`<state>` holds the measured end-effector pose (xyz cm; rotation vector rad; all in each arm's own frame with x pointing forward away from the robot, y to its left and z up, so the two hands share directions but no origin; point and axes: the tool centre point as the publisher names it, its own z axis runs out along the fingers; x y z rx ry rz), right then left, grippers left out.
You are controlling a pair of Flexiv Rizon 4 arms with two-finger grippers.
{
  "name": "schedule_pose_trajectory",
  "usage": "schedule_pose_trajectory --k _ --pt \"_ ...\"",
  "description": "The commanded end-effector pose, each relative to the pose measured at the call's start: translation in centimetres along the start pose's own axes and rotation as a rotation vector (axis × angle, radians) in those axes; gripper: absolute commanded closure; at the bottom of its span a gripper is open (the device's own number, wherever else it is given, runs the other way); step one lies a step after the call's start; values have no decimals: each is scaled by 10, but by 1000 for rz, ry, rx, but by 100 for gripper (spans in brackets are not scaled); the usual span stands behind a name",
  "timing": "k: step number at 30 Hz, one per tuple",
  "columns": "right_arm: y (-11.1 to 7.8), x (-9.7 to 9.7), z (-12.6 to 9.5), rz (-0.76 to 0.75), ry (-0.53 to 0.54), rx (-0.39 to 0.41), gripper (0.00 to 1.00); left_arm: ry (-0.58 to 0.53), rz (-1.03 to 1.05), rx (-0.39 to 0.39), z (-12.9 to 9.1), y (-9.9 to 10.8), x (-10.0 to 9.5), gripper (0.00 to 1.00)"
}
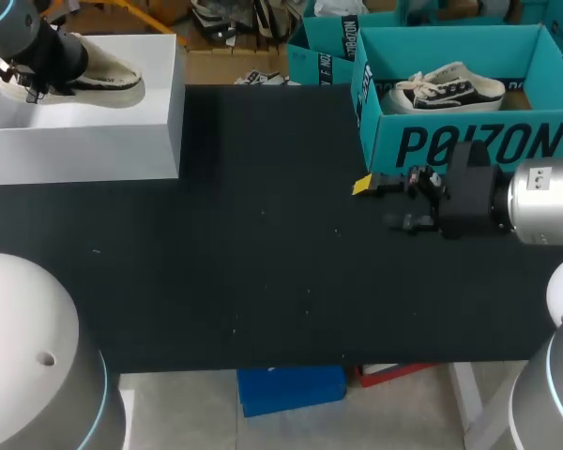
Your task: Take the shoe out of the shoebox, open the shoe tongue, remove and reinsert the insole, then place the shoe into the shoebox
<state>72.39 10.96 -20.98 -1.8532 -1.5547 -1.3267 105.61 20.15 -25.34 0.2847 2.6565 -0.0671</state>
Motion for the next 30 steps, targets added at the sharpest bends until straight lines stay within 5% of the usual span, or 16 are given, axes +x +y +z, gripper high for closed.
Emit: schedule_pose_trajectory --k 1,18,30 --pt "0 0 1 0 0 0 0 7 -10 31 -1 -1 0 100" --pt "0 0 1 0 0 0 0 192 -19 1 20 3 6 100" --pt "0 0 1 0 0 0 0 204 -56 -15 35 7 20 100"
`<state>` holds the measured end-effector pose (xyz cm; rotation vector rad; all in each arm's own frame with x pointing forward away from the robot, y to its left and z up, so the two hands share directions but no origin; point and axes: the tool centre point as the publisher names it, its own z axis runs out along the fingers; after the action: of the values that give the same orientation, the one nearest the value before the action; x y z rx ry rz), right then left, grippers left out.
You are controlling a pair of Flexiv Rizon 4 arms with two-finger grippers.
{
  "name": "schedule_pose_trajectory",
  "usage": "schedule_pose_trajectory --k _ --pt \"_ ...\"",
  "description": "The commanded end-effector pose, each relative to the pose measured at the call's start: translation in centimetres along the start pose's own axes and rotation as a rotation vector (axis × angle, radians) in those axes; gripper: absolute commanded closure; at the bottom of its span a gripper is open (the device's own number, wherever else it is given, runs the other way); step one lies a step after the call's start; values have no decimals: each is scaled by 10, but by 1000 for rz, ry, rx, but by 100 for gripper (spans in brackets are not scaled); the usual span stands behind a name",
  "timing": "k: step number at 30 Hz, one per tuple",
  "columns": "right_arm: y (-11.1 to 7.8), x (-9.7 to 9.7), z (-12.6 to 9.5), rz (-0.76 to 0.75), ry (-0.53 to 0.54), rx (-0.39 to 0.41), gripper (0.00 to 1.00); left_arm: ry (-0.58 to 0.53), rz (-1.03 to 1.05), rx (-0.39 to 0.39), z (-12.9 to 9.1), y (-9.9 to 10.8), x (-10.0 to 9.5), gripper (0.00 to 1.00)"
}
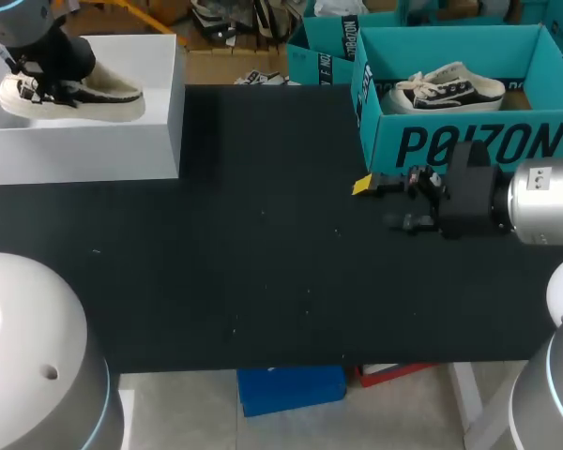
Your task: Take the shoe out of the shoebox, open the shoe tongue, remove and reinsert the insole, then place the shoe into the shoebox
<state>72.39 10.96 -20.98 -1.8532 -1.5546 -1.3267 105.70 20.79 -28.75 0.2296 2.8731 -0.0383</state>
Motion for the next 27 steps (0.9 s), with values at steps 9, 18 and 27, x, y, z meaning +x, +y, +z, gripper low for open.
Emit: schedule_pose_trajectory --k 9,18,27 --pt "0 0 1 0 0 1 0 4 -23 4 22 -2 13 100" --pt "0 0 1 0 0 1 0 26 -37 18 37 0 17 100" --pt "0 0 1 0 0 1 0 55 -56 16 53 6 20 100"
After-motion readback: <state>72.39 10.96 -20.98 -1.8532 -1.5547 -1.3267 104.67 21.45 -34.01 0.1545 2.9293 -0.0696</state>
